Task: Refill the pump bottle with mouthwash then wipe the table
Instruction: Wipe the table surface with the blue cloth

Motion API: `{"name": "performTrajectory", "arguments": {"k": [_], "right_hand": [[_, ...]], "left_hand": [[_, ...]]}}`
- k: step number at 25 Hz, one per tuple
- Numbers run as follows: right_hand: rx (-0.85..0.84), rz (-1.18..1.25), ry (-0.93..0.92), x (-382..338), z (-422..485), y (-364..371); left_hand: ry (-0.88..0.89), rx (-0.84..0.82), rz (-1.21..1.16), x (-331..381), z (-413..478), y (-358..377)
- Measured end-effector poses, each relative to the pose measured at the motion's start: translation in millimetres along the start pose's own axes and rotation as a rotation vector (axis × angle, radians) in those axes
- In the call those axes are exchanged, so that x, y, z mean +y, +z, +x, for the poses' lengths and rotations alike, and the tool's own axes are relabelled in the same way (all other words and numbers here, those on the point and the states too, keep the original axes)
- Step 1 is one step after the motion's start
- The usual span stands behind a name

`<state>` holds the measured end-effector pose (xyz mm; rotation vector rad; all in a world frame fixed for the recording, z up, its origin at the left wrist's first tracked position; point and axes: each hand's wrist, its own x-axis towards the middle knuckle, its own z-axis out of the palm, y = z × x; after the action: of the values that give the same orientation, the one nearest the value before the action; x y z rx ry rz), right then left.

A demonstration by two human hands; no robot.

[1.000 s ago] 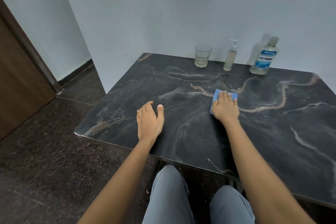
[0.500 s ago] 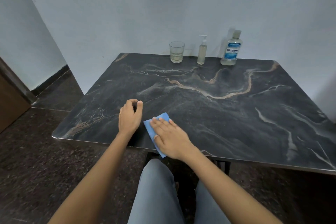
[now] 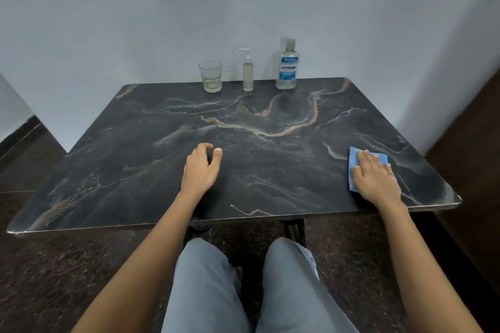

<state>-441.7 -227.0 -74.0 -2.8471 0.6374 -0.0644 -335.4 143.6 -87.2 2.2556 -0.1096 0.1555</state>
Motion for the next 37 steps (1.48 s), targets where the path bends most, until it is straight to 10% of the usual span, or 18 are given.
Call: {"name": "performTrajectory", "arguments": {"k": [4, 13, 26, 37], "right_hand": [[0.018, -0.017, 0.099, -35, -17, 8], [-0.083, 0.096, -0.563, -174, -116, 49], [0.067, -0.003, 0.099, 49, 8, -8], [0.009, -0.051, 0.183, 41, 131, -17]], "left_hand": [[0.052, -0.053, 0.007, 22, -1, 27], [0.122, 0.002, 0.027, 24, -5, 39], [0.095, -0.033, 0.191, 35, 30, 45], [0.086, 0.023, 0.135, 25, 51, 40]]}}
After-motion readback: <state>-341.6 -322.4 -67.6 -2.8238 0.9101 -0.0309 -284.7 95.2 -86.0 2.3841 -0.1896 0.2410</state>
